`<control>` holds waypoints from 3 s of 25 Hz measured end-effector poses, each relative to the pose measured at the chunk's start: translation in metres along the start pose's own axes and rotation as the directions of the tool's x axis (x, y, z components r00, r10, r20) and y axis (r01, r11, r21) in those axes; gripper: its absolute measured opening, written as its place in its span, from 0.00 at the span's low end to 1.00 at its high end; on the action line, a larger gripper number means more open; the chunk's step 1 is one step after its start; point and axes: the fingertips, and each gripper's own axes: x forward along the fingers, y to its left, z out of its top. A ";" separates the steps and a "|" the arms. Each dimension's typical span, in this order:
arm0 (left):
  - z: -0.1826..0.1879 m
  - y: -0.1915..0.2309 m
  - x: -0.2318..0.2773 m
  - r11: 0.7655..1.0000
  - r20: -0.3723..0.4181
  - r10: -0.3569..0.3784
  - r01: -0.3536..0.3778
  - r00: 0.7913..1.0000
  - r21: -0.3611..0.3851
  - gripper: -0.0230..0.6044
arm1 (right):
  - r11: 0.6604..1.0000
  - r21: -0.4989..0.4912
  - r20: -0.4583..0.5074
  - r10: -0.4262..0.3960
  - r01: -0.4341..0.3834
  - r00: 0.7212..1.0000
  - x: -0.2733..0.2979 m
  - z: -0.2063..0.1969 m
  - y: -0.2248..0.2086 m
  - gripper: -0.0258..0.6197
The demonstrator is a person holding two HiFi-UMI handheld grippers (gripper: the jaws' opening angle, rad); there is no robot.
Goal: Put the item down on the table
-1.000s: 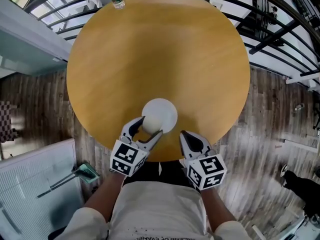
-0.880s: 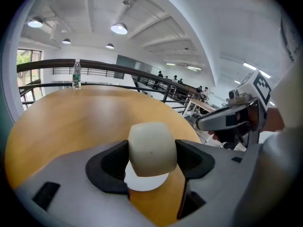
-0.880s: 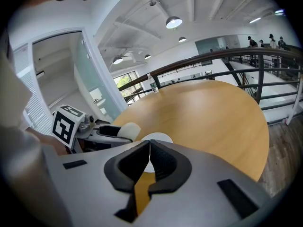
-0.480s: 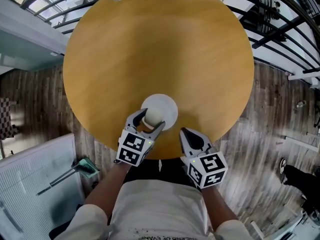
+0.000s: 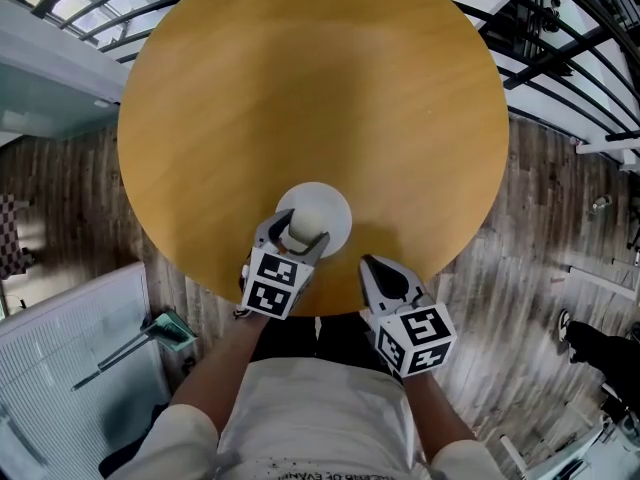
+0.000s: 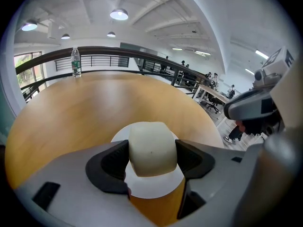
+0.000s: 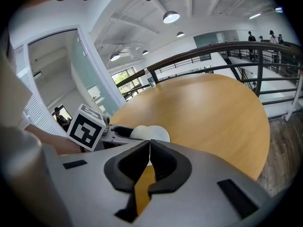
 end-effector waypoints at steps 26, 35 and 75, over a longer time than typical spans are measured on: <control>-0.019 0.007 0.029 0.996 -0.135 0.081 -0.074 0.987 0.057 0.54 | 0.999 0.039 0.004 0.004 -0.004 1.000 0.001 0.000 -0.010 0.08; -0.019 0.005 0.035 0.992 -0.158 0.108 -0.096 0.982 0.082 0.54 | 0.999 0.036 0.003 0.018 -0.018 1.000 0.004 0.002 -0.009 0.08; 0.020 -0.017 -0.041 0.994 -0.017 0.096 -0.095 0.995 0.047 0.50 | 0.997 -0.049 0.042 0.055 -0.053 0.998 -0.016 0.016 0.012 0.08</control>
